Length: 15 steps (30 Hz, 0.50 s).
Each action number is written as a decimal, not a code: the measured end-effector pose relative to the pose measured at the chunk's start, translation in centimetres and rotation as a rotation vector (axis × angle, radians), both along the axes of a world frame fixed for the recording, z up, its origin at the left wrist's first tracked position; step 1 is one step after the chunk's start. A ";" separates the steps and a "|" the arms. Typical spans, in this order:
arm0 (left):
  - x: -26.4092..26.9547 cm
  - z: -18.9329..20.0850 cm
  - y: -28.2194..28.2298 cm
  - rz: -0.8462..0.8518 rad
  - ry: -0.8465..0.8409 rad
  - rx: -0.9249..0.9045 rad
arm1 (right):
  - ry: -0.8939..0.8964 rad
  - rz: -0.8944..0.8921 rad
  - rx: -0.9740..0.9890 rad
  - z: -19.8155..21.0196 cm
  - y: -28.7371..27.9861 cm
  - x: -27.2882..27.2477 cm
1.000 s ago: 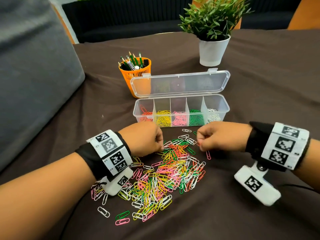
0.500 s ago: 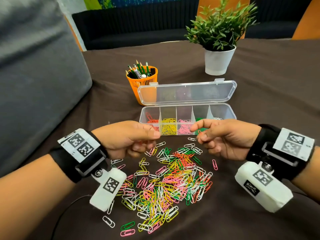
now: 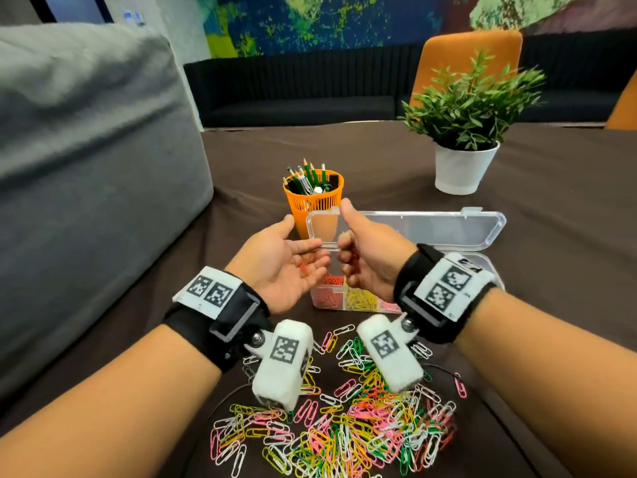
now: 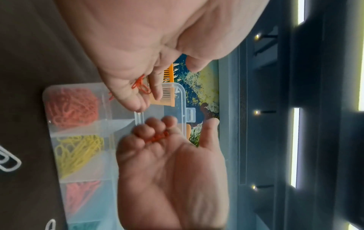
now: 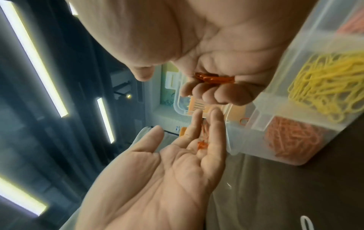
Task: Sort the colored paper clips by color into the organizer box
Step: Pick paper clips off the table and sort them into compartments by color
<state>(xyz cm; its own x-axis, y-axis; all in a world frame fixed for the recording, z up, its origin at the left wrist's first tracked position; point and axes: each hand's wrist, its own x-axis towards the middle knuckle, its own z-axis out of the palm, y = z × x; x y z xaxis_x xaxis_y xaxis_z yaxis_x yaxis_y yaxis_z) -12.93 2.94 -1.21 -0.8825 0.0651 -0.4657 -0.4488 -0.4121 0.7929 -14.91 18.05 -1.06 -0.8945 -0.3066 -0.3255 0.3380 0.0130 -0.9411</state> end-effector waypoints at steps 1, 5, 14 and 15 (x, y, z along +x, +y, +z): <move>-0.2 0.0 0.1 0.004 0.002 0.019 | -0.004 -0.032 -0.015 0.1 -0.7 -0.3; -0.1 0.2 0.5 -0.030 0.034 0.067 | -0.090 -0.113 -0.066 -0.2 -2.2 -1.6; -0.6 -0.8 0.0 -0.136 0.132 0.034 | -0.097 0.003 -0.041 0.0 -1.7 -2.0; -0.4 -0.8 0.0 -0.123 0.158 0.002 | -0.067 0.035 -0.038 0.3 -1.0 -1.7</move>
